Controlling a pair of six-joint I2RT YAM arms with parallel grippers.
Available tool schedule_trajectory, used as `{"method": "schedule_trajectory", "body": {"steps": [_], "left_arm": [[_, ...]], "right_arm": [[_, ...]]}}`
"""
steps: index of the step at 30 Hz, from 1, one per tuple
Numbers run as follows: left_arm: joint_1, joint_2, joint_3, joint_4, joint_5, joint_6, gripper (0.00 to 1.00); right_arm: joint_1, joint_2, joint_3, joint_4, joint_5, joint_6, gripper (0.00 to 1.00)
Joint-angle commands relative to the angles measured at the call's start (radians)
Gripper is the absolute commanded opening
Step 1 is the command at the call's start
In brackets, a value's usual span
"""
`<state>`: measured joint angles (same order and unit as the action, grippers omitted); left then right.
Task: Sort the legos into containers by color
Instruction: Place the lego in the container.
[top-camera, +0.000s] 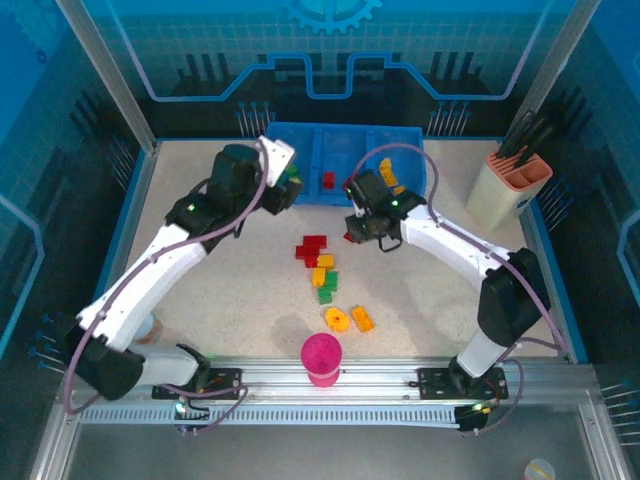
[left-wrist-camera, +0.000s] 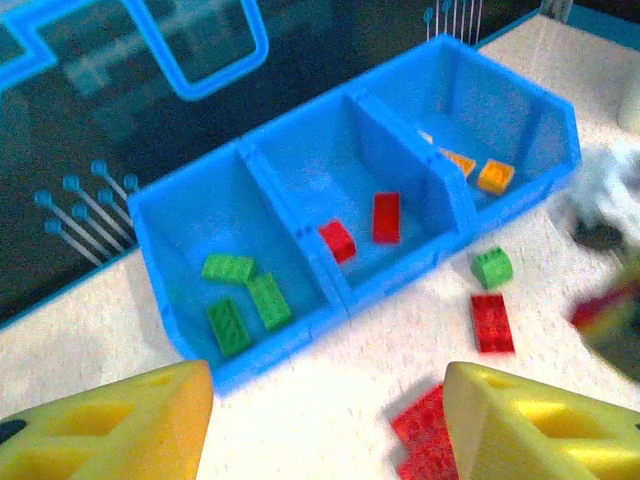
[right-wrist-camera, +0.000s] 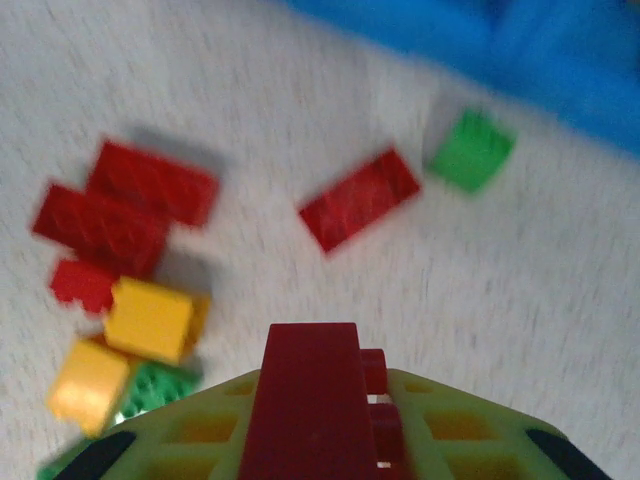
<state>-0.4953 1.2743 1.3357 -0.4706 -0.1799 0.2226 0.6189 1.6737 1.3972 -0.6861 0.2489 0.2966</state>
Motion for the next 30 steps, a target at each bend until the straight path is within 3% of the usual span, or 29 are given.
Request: {"method": "schedule_trajectory", "body": {"steps": [1,4,14,25,30], "left_arm": [[0.003,-0.109,-0.091,-0.111,-0.004,-0.106,0.65],[0.003,-0.2,-0.166,-0.159,0.077,-0.154,0.73],[0.003,-0.314,-0.323,-0.23,0.12,-0.337,0.73],[0.0,-0.218,-0.384,-0.165,0.124,-0.488,0.73],[-0.012,-0.12,-0.377,-0.11,0.075,-0.535,0.75]], "right_arm": [[-0.014,0.126,0.136,0.042,0.02,-0.152,0.22],[-0.029,0.235,0.266,0.095,0.019,-0.18,0.23],[-0.083,0.564,0.6,0.189,0.084,-0.153,0.25],[-0.14,0.737,0.715,0.209,0.074,-0.141,0.28],[-0.148,0.763,0.74,0.196,0.059,-0.162,0.43]]}}
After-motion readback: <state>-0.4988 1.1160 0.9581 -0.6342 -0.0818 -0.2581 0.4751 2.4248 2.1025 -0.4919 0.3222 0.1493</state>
